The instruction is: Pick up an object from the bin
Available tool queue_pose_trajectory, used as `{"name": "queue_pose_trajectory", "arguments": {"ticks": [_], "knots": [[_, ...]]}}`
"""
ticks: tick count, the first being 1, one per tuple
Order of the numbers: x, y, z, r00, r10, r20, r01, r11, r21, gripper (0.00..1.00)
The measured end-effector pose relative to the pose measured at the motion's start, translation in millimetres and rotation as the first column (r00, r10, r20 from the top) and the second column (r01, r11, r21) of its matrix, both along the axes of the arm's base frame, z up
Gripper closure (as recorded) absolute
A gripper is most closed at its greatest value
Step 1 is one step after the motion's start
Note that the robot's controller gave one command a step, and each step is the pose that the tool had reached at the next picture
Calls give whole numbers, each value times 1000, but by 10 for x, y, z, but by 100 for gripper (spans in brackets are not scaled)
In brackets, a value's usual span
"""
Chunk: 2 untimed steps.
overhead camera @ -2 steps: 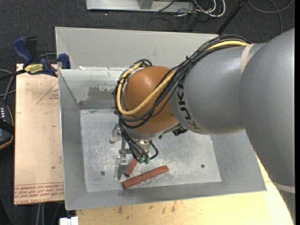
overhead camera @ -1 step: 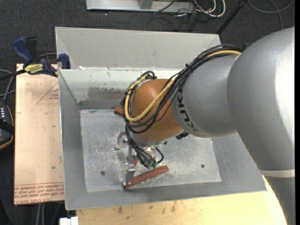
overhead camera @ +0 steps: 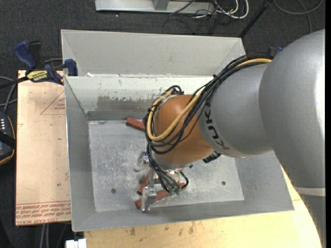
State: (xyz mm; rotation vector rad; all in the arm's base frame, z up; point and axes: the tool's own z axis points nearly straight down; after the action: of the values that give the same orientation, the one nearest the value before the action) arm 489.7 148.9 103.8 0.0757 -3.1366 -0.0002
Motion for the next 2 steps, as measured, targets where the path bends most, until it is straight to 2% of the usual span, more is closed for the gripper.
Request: {"name": "queue_pose_trajectory", "arguments": {"ticks": [1,2], "knots": [[308,-535,-258,960,281,11,-281,960,5,100],[309,-535,-258,960,281,11,-281,960,5,100]]}}
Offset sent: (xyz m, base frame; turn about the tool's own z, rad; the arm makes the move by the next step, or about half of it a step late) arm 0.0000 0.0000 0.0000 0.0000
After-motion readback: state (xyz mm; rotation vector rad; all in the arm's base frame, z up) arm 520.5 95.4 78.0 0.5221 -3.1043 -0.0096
